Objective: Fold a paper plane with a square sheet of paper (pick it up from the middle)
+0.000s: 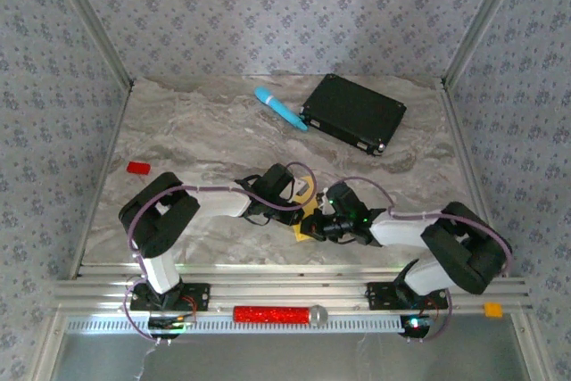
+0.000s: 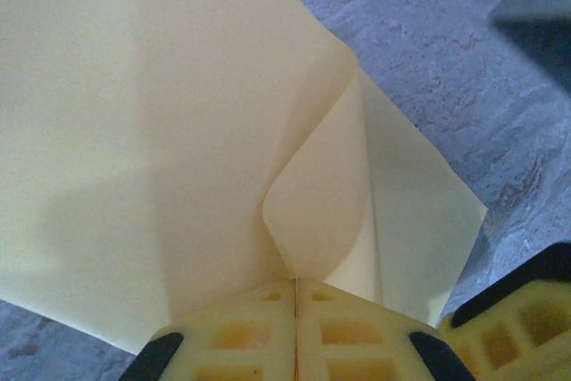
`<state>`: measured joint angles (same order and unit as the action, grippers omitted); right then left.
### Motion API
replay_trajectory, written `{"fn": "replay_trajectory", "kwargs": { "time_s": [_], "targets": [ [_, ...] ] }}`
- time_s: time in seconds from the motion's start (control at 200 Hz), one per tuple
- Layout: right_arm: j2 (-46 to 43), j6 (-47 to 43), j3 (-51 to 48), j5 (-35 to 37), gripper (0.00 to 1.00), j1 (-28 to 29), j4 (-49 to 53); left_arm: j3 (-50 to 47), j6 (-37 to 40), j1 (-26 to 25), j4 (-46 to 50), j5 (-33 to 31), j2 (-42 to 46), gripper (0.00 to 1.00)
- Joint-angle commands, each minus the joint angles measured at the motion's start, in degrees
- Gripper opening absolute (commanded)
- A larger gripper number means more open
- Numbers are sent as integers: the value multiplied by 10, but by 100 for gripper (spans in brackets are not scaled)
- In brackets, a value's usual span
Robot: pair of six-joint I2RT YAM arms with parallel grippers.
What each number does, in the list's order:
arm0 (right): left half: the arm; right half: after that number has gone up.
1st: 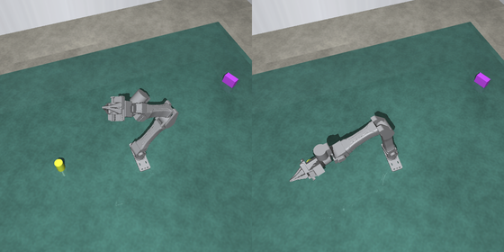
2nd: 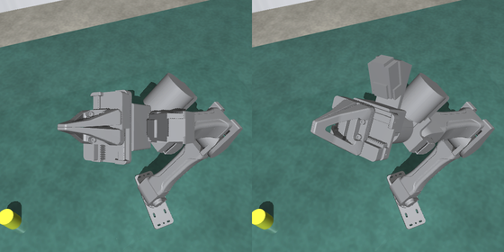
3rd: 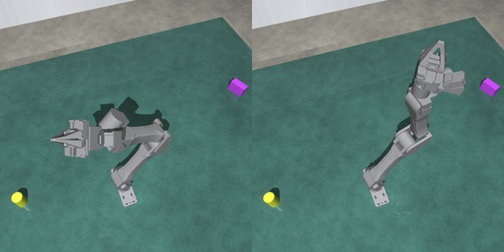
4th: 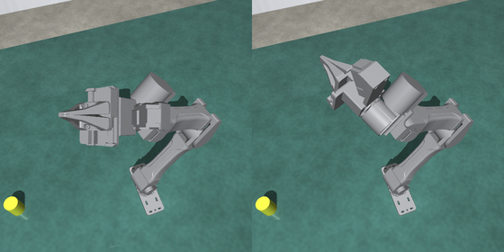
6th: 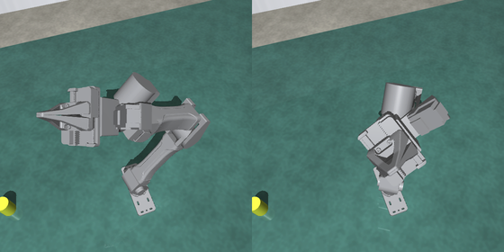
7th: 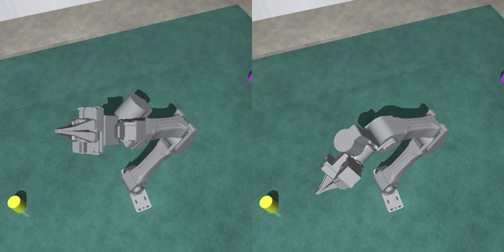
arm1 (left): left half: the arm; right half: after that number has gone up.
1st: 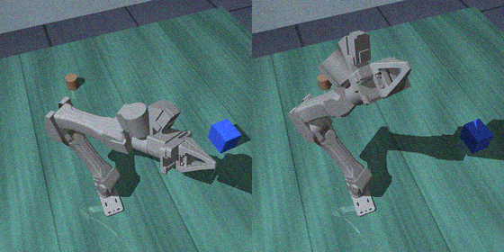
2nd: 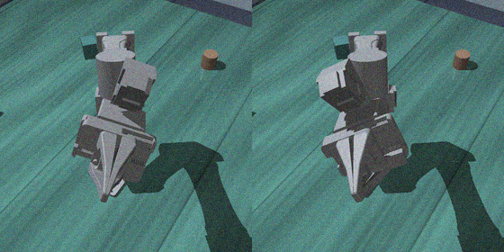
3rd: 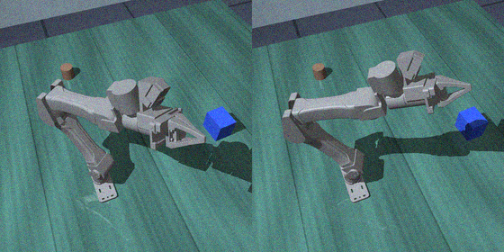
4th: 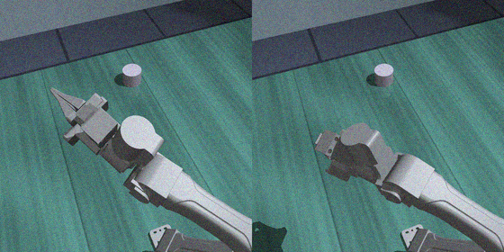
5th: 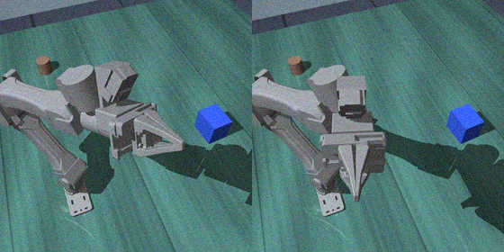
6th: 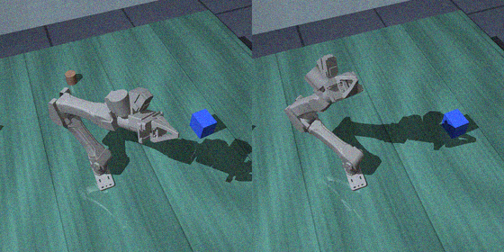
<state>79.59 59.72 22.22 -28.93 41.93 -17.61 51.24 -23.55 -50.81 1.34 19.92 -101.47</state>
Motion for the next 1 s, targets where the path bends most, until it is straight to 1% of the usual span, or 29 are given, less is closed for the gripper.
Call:
{"fn": "replay_trajectory", "kwargs": {
  "time_s": [0.0,0.105,0.18,0.28,0.46,0.994],
  "targets": [
    [-36,-11,-15,13,6,-24,54,13,8,-1,3,4,-4,8],
    [-47,-23,-15,18,6,-46,87,15,10,-1,4,5,-5,8],
    [-35,-27,-12,10,5,-58,88,17,11,-1,6,5,-6,8],
    [-22,-31,-6,18,5,-62,110,20,14,-1,10,4,-4,8],
    [-23,-35,-10,35,4,-68,151,29,27,1,25,-7,-4,8],
    [-26,-39,-13,32,4,-74,156,29,36,6,42,-21,-11,8]
  ]
}}
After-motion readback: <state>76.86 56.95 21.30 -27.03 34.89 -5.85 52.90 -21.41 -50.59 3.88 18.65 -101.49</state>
